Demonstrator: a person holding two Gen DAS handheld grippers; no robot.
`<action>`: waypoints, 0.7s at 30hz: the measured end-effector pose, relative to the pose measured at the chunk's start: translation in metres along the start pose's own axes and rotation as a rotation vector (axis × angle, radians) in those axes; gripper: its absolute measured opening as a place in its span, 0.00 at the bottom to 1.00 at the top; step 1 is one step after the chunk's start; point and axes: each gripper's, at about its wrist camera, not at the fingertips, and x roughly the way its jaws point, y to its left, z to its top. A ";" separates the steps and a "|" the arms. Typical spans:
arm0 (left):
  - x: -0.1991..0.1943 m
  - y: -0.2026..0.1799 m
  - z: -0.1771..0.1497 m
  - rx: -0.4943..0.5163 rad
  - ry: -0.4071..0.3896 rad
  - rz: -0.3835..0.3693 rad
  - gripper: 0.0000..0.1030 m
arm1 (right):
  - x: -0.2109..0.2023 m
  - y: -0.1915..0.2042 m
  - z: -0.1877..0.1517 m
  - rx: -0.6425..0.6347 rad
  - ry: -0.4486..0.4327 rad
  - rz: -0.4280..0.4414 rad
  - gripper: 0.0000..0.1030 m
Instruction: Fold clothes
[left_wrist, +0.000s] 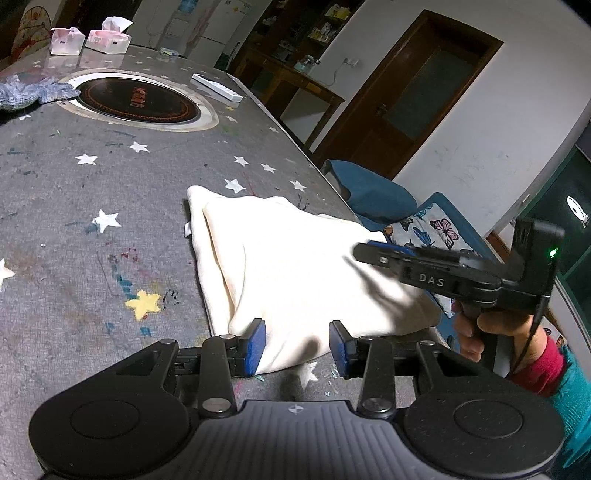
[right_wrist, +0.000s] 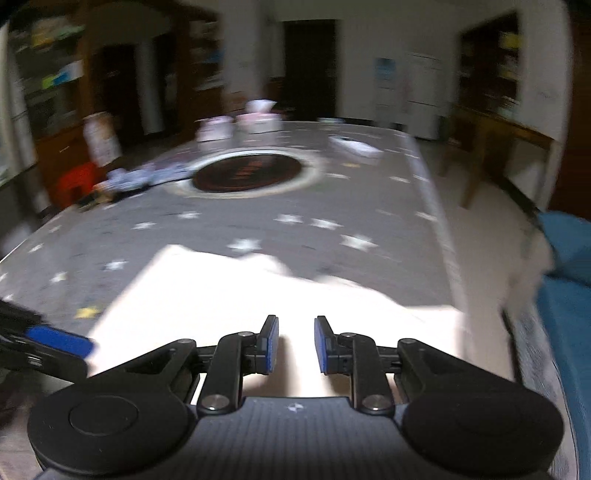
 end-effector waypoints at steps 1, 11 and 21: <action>0.000 0.000 0.000 0.002 0.001 0.001 0.40 | -0.002 -0.011 -0.004 0.031 -0.006 -0.024 0.19; 0.000 -0.012 0.007 0.026 0.019 0.032 0.49 | -0.003 -0.051 -0.007 0.137 -0.033 -0.060 0.20; -0.001 -0.030 0.010 0.075 0.011 0.084 0.67 | 0.022 -0.030 -0.001 0.081 0.018 -0.067 0.34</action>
